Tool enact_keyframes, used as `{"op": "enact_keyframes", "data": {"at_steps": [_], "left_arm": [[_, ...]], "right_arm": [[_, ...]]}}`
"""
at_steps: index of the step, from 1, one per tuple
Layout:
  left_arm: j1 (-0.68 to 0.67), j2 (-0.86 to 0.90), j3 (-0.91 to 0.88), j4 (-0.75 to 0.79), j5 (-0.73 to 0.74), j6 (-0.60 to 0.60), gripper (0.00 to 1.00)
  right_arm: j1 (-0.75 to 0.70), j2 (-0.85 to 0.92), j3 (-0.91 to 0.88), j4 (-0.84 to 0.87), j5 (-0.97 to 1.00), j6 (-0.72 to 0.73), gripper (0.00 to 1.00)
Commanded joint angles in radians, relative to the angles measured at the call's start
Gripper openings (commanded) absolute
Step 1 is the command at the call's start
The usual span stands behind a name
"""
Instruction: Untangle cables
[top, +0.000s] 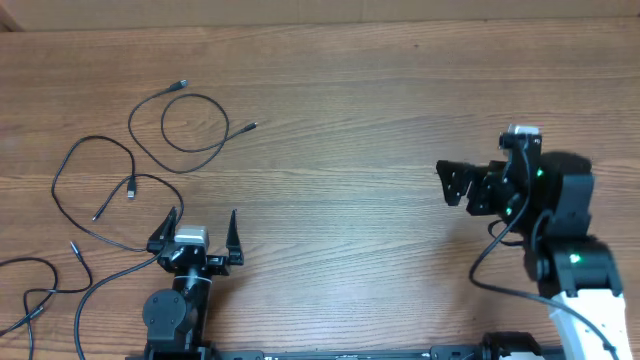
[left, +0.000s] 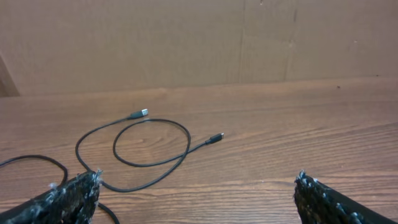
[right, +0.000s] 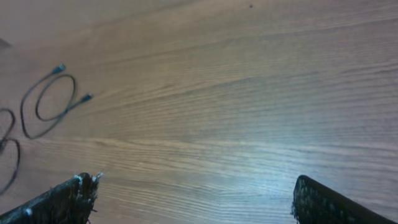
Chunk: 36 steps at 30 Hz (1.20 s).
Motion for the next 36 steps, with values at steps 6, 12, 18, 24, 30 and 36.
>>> {"op": "enact_keyframes", "data": {"at_steps": [6, 12, 18, 24, 30, 36], "left_arm": [[0.010, -0.008, -0.003, -0.002, -0.006, 0.005, 1.00], [0.010, -0.008, -0.003, -0.002, -0.006, 0.005, 1.00], [0.010, -0.008, -0.003, -0.002, -0.006, 0.004, 1.00], [0.010, -0.008, -0.003, -0.002, -0.006, 0.004, 1.00], [0.010, -0.008, -0.003, -0.002, -0.006, 0.004, 1.00], [0.010, -0.008, -0.003, -0.002, -0.006, 0.005, 1.00]], "right_arm": [[0.004, -0.203, -0.396, 0.551, 0.008, 0.001, 1.00], [0.004, -0.330, -0.608, 0.898, 0.013, 0.000, 1.00], [0.004, -0.415, -0.656, 0.883, 0.021, 0.000, 1.00], [0.004, -0.499, -0.754, 0.898, 0.021, 0.000, 1.00], [0.003, -0.595, -0.761, 0.818, 0.040, -0.003, 1.00], [0.003, -0.626, -0.761, 0.612, 0.077, -0.003, 1.00]]}}
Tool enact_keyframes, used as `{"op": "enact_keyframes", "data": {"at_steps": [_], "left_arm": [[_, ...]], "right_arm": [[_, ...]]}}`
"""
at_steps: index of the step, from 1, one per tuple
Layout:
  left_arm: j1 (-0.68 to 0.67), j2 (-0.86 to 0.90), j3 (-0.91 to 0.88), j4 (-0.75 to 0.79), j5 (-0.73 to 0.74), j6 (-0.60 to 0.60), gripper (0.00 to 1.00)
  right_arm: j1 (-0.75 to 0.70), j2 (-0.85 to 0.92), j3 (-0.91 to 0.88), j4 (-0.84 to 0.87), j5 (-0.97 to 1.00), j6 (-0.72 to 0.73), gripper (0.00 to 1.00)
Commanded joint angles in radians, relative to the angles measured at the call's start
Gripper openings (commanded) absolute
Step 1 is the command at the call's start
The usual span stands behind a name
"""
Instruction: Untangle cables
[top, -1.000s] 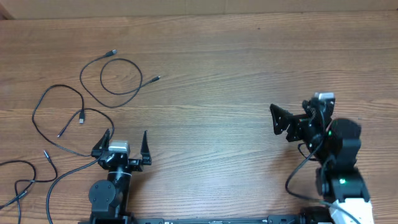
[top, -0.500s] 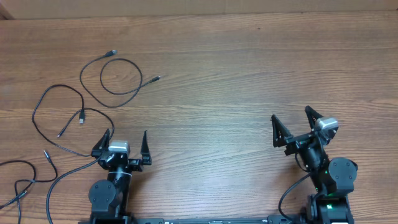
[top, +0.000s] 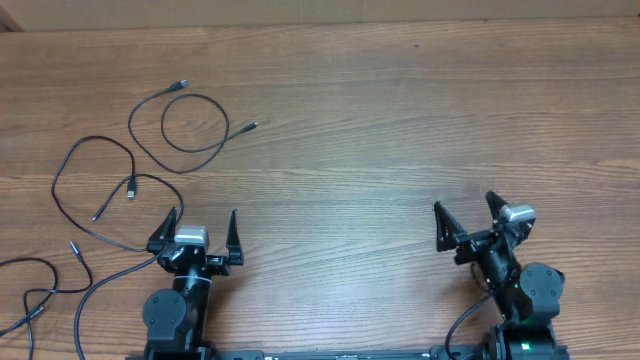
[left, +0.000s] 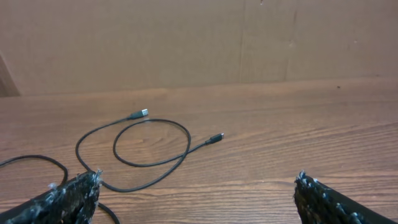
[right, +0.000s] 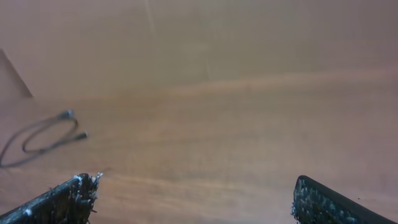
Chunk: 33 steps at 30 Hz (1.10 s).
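Note:
Several thin black cables lie on the left of the wooden table (top: 400, 120). One looped cable (top: 190, 123) sits apart at the upper left, also seen in the left wrist view (left: 149, 146) and blurred in the right wrist view (right: 43, 134). A longer cable (top: 95, 185) winds below it, and another cable (top: 40, 285) curls at the left edge. My left gripper (top: 198, 225) stands open at the front left, close to the cable run beside it, holding nothing. My right gripper (top: 466, 210) stands open at the front right, far from all cables.
A cardboard wall (left: 186, 37) rises behind the far table edge. Both arm bases sit at the front edge of the table.
My right arm has drawn back from the right middle of the table to the front right and now faces the far wall. The left arm and the cables have not moved.

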Motion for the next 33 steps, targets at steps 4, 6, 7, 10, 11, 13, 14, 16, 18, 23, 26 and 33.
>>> {"op": "enact_keyframes", "data": {"at_steps": [4, 6, 7, 10, 11, 13, 14, 16, 18, 23, 26, 33], "left_arm": [[0.010, -0.008, -0.003, -0.002, -0.006, 0.004, 1.00], [0.010, -0.008, -0.003, -0.002, -0.006, 0.004, 1.00], [0.010, -0.008, -0.003, -0.002, -0.006, 0.004, 1.00], [0.010, -0.008, -0.003, -0.002, -0.006, 0.004, 1.00], [0.010, -0.008, -0.003, -0.002, -0.006, 0.005, 1.00], [0.010, -0.008, -0.003, -0.002, -0.006, 0.004, 1.00], [0.010, -0.008, -0.003, -0.002, -0.006, 0.004, 1.00], [0.010, -0.008, -0.003, -0.002, -0.006, 0.005, 1.00], [0.010, -0.008, -0.003, -0.002, -0.006, 0.004, 1.00], [0.010, -0.008, -0.003, -0.002, -0.006, 0.004, 1.00], [0.010, -0.008, -0.003, -0.002, -0.006, 0.004, 1.00], [0.010, -0.008, -0.003, -0.002, -0.006, 0.004, 1.00]], "right_arm": [[0.003, -0.077, -0.010, -0.159, 0.034, -0.004, 1.00], [0.003, -0.115, -0.010, -0.165, 0.042, -0.004, 1.00], [0.003, -0.142, -0.010, -0.165, 0.049, -0.004, 1.00], [0.003, -0.212, -0.010, -0.167, 0.068, -0.005, 1.00], [0.003, -0.220, -0.010, -0.168, 0.074, -0.004, 1.00], [0.003, -0.234, -0.010, -0.169, 0.079, -0.004, 1.00], [0.003, -0.244, -0.010, -0.169, 0.085, -0.004, 1.00], [0.003, -0.271, -0.010, -0.171, 0.103, -0.005, 1.00], [0.003, -0.295, -0.010, -0.173, 0.119, -0.008, 1.00], [0.003, -0.313, -0.010, -0.173, 0.119, -0.008, 1.00], [0.003, -0.313, -0.010, -0.173, 0.116, -0.039, 1.00], [0.003, -0.313, -0.010, -0.173, 0.104, -0.078, 1.00]]}}
